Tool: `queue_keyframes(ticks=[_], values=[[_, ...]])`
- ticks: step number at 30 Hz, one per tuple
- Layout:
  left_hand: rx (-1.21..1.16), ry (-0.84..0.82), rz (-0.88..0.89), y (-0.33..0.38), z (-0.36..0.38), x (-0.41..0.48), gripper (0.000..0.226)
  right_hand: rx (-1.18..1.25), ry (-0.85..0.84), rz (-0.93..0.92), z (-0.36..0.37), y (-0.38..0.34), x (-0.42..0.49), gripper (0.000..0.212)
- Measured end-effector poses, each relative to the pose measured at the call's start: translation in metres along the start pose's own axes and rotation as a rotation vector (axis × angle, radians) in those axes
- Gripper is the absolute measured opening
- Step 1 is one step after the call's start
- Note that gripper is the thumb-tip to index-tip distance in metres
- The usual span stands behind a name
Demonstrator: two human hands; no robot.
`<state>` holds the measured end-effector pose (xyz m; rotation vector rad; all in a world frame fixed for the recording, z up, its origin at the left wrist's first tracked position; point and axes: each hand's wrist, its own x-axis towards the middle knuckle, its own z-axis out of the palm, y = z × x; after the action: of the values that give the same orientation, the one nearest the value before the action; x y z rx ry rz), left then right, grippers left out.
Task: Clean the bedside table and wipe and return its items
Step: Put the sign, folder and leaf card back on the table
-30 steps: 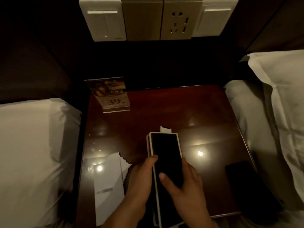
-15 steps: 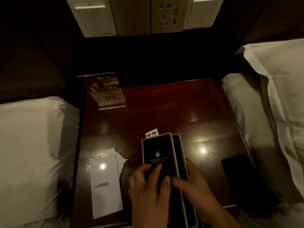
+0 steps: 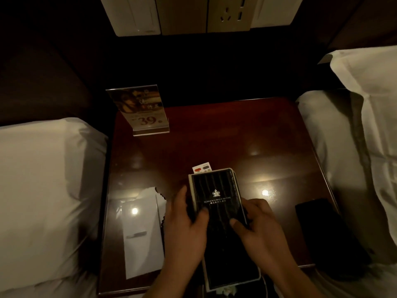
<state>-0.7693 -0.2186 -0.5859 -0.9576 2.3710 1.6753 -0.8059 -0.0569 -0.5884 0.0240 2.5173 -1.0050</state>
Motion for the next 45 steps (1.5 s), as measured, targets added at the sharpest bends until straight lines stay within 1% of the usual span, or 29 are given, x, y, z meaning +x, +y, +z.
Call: queue_keyframes(ticks=[3,6,9,13,15,20,24,26,27,28,29,32,34,38,39,40,41,42,43,44,45], values=[[0.092,-0.019,0.021,0.019,0.001,0.046,0.043,0.084,0.011,0.05,0.002,0.002,0.0,0.039],[0.07,-0.054,-0.025,0.03,0.01,0.07,0.05,0.071,0.042,0.011,0.009,0.006,-0.004,0.04],[0.062,-0.076,-0.028,0.027,0.015,0.067,0.063,0.089,0.057,0.018,0.013,0.007,-0.003,0.04],[0.115,-0.102,0.046,0.021,0.016,0.062,0.077,0.097,0.054,0.033,0.015,0.007,0.0,0.037],[0.128,-0.102,0.056,0.022,0.016,0.062,0.078,0.106,0.058,0.032,0.018,0.008,-0.001,0.037],[0.017,-0.134,0.023,0.021,0.009,0.056,0.074,0.102,0.057,0.028,0.02,0.006,-0.004,0.04],[-0.088,-0.063,0.008,0.009,-0.001,0.024,0.059,0.112,0.071,0.011,0.021,0.005,-0.008,0.048],[-0.12,-0.06,0.027,0.0,-0.005,-0.001,0.057,0.11,0.085,-0.001,0.02,0.006,-0.01,0.051],[-0.112,-0.042,0.042,-0.006,-0.011,-0.011,0.059,0.123,0.08,0.004,0.019,0.006,-0.011,0.052],[-0.067,0.0,0.06,-0.013,-0.018,-0.018,0.063,0.144,0.072,0.008,0.017,0.007,-0.011,0.053],[0.03,0.065,0.072,-0.02,-0.028,-0.022,0.065,0.162,0.064,0.013,0.014,0.007,-0.011,0.053],[0.443,0.314,0.035,-0.034,-0.062,-0.022,0.068,0.226,0.087,0.038,0.01,0.004,-0.01,0.05],[0.652,0.381,0.037,-0.041,-0.072,-0.018,0.073,0.222,0.113,0.032,0.01,0.0,-0.012,0.047],[0.753,0.488,0.127,-0.056,-0.084,-0.011,0.083,0.169,0.116,0.014,0.011,-0.003,-0.013,0.046],[0.766,0.536,0.097,-0.059,-0.092,-0.005,0.09,0.157,0.114,0.001,0.01,0.0,-0.012,0.043],[0.735,0.578,0.0,-0.06,-0.101,0.003,0.099,0.141,0.11,0.001,0.01,0.003,-0.011,0.039],[0.647,0.562,-0.126,-0.06,-0.108,0.012,0.105,0.127,0.112,0.006,0.01,0.004,-0.01,0.035],[0.538,0.494,-0.218,-0.061,-0.114,0.021,0.105,0.138,0.111,0.014,0.011,0.006,-0.01,0.031],[0.465,0.413,-0.23,-0.065,-0.118,0.024,0.098,0.168,0.111,0.011,0.011,0.007,-0.011,0.03],[0.451,0.356,-0.182,-0.071,-0.119,0.022,0.087,0.194,0.098,0.01,0.009,0.005,-0.01,0.031],[0.481,0.351,-0.146,-0.079,-0.12,0.017,0.074,0.208,0.082,0.006,0.007,0.006,-0.009,0.036]])
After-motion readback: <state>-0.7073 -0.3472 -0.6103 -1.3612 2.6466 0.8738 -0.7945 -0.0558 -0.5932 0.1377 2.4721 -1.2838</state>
